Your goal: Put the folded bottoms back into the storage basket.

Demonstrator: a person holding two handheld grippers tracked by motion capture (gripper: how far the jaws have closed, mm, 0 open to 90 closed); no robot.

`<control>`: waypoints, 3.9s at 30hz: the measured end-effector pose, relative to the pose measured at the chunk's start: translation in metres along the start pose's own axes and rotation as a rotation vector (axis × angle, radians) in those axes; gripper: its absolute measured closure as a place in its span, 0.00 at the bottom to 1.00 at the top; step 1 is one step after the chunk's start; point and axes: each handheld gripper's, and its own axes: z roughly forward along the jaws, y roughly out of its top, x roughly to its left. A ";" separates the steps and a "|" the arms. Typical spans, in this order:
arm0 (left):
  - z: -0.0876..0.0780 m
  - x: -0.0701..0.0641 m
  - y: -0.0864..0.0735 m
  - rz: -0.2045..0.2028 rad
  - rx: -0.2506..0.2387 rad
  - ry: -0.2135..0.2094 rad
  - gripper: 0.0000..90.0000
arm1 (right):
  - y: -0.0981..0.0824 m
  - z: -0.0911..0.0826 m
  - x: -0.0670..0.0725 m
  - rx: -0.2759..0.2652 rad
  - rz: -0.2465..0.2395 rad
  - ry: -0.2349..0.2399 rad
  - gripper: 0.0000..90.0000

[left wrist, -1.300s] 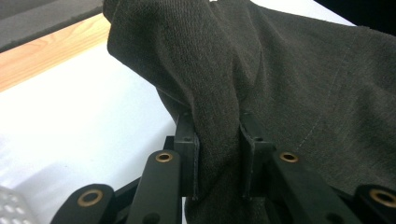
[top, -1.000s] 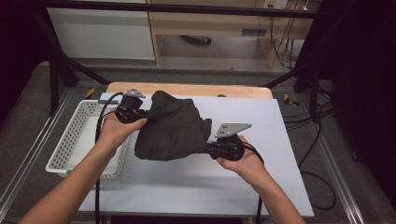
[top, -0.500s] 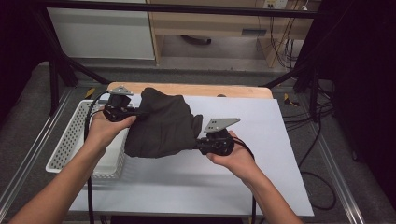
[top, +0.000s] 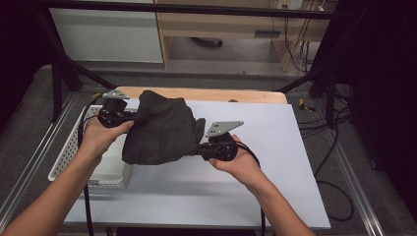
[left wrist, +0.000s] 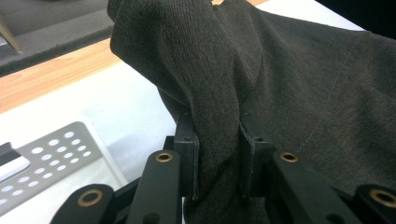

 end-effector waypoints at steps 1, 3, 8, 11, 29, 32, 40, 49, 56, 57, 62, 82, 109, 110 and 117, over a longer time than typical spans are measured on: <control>-0.001 0.001 0.000 0.000 0.000 0.002 0.80 | 0.001 0.001 0.000 0.001 0.001 0.001 0.95; -0.003 0.002 -0.001 0.001 -0.002 0.006 0.80 | 0.003 0.003 0.001 0.000 -0.001 0.003 0.95; -0.008 0.007 -0.003 -0.002 -0.005 0.016 0.80 | 0.007 0.009 0.002 -0.002 -0.005 0.008 0.95; -0.011 0.010 -0.004 0.001 -0.008 0.020 0.80 | 0.009 0.012 0.003 -0.004 -0.004 0.013 0.95; -0.032 0.029 -0.014 -0.012 -0.025 0.059 0.80 | 0.029 0.038 0.010 -0.010 -0.020 0.042 0.95; -0.035 0.032 -0.016 -0.013 -0.026 0.065 0.80 | 0.031 0.043 0.012 -0.008 -0.022 0.047 0.95; -0.043 0.041 -0.021 -0.025 -0.031 0.076 0.80 | 0.038 0.054 0.015 -0.010 -0.027 0.059 0.95; -0.049 0.049 -0.027 -0.032 -0.032 0.090 0.80 | 0.043 0.066 0.017 -0.010 -0.029 0.073 0.95; -0.053 0.055 -0.030 -0.041 -0.036 0.098 0.80 | 0.046 0.073 0.019 -0.017 -0.028 0.079 0.95; -0.054 0.056 -0.031 -0.042 -0.038 0.103 0.80 | 0.047 0.074 0.019 -0.018 -0.028 0.078 0.95; -0.057 0.059 -0.033 -0.046 -0.040 0.110 0.80 | 0.049 0.079 0.020 -0.018 -0.028 0.083 0.95; -0.067 0.071 -0.042 -0.066 -0.048 0.135 0.80 | 0.058 0.099 0.027 -0.022 -0.032 0.103 0.95; -0.077 0.084 -0.055 -0.084 -0.051 0.165 0.80 | 0.062 0.122 0.037 -0.026 -0.031 0.136 0.95; -0.078 0.084 -0.055 -0.084 -0.048 0.167 0.80 | 0.062 0.123 0.037 -0.026 -0.033 0.137 0.95; -0.080 0.086 -0.057 -0.086 -0.046 0.169 0.80 | 0.063 0.128 0.039 -0.028 -0.034 0.143 0.95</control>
